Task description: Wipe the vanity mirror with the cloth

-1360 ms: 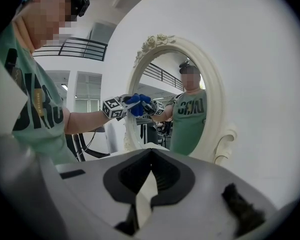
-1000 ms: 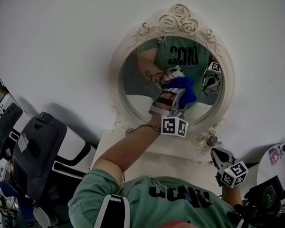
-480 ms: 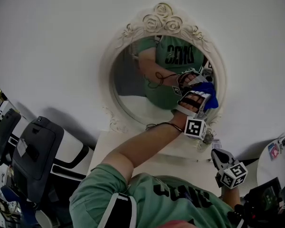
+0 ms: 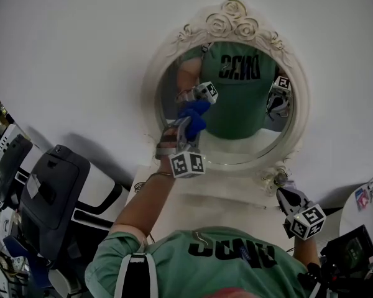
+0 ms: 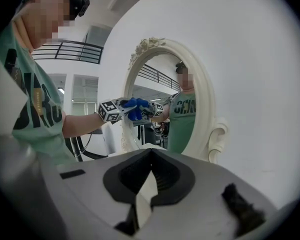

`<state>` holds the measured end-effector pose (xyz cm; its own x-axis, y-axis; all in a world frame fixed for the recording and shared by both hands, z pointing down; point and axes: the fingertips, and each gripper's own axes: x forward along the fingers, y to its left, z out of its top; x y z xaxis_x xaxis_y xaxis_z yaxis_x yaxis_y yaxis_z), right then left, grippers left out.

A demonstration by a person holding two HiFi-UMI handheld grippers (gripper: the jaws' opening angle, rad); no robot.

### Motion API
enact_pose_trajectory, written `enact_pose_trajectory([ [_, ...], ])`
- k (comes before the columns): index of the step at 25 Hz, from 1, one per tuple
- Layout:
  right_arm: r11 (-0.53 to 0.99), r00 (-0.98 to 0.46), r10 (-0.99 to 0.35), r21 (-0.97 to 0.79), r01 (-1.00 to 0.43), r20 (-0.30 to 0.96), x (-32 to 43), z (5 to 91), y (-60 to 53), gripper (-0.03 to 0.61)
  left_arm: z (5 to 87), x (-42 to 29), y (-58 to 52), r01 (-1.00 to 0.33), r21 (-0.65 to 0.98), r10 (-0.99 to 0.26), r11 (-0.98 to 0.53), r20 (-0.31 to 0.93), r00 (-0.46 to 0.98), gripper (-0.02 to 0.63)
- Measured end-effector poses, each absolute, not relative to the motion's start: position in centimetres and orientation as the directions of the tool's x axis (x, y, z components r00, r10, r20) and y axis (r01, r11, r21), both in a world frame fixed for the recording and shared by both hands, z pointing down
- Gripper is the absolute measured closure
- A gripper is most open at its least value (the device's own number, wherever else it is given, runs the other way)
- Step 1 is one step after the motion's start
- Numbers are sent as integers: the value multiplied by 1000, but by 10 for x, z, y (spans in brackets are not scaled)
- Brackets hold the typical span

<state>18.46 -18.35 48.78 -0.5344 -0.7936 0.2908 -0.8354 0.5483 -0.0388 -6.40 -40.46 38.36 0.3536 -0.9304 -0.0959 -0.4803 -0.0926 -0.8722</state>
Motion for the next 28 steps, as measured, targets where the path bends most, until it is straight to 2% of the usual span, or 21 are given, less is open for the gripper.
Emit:
enact_pose_trajectory([
  [2, 564, -547, -785, -28, -825, 290, 176, 484, -188, 566, 396, -112, -414, -492, -867, -962, -72, -69, 263, 520],
  [5, 584, -562, -772, -15, -811, 296, 163, 481, -191, 566, 413, -151, -417, -491, -868, -979, -70, -34, 199, 520],
  [9, 587, -562, -769, -12, -810, 306, 155, 481, -190, 566, 434, -154, -420, -453, -886, -978, -103, 7, 207, 520],
  [15, 563, -536, -787, -2, -827, 304, 150, 474, -192, 566, 437, -151, -424, -486, -866, -974, -119, 6, 227, 520],
  [20, 568, -541, -780, -7, -823, 315, 162, 487, -189, 566, 444, -95, -414, -421, -897, -946, -139, -6, 325, 520],
  [28, 564, -540, -782, -15, -826, 312, 172, 490, -180, 566, 466, 81, -374, -208, -943, -804, -260, 91, 588, 520],
])
